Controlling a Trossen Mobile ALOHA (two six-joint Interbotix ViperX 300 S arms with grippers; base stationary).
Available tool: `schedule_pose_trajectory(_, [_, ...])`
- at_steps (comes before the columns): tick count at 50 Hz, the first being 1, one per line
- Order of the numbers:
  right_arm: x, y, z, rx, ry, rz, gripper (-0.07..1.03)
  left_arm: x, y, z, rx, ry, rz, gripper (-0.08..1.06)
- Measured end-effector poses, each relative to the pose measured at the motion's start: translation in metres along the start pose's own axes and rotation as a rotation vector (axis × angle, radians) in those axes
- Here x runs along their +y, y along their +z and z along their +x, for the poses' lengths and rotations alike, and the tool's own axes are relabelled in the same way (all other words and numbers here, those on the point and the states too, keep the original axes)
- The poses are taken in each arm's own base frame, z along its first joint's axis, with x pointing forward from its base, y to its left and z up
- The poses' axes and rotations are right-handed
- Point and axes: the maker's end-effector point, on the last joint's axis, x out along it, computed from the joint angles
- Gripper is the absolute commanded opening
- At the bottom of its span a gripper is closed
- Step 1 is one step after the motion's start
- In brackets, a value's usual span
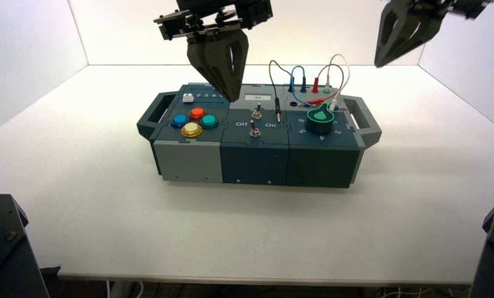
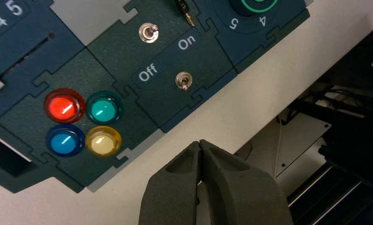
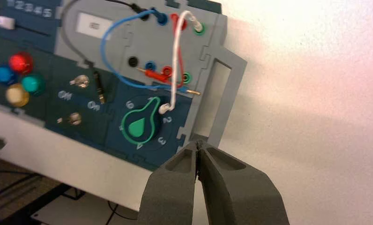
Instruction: Flip the bottom switch off with the left gripper.
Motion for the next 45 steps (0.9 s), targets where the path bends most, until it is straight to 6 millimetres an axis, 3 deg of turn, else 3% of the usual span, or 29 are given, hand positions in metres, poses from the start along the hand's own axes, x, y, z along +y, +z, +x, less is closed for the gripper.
schedule_pose_trajectory(17, [0.013,-0.007,-0.03,-0.078,0.043,-0.045,-0.02,0.0,0.002,-0.004,-0.009,0.0,0.012,-0.03])
schedule_pose_trajectory(45, [0.027,-0.015,-0.035,-0.092,0.117,-0.063,-0.02,0.0,0.004,-0.004,-0.019,0.0,0.011,-0.03])
